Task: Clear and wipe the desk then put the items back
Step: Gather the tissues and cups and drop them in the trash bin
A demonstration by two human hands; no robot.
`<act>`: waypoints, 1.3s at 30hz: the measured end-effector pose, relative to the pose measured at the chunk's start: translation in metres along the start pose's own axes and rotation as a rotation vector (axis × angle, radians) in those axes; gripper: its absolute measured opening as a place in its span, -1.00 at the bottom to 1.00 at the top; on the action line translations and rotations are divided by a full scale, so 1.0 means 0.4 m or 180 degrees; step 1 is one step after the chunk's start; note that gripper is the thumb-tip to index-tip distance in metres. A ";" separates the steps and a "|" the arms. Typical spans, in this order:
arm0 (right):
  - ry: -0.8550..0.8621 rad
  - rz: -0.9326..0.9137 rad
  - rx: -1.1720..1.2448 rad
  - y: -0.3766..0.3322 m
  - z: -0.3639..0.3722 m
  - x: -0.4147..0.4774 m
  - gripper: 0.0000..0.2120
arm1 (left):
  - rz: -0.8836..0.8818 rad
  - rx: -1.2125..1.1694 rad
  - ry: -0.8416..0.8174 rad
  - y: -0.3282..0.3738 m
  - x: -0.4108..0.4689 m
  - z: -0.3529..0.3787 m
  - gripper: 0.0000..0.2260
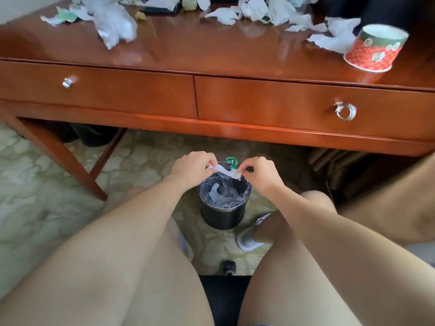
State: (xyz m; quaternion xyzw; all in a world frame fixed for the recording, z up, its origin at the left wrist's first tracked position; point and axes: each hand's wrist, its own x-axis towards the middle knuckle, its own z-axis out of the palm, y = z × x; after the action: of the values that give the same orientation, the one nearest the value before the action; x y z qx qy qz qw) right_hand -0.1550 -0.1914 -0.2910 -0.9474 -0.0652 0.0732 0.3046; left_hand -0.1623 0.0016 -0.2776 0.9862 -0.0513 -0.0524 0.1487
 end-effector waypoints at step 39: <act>-0.0658 0.0781 0.0444 0.186 0.286 0.315 -0.65 | -0.0349 -0.1173 -0.1075 -0.150 0.261 0.353 -0.58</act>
State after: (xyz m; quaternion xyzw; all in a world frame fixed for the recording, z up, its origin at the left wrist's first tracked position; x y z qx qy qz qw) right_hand -0.0461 -0.1654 -0.4389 -0.9122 0.0252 0.2113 0.3501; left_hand -0.0705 0.0057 -0.4390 0.9210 -0.0114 -0.2329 0.3121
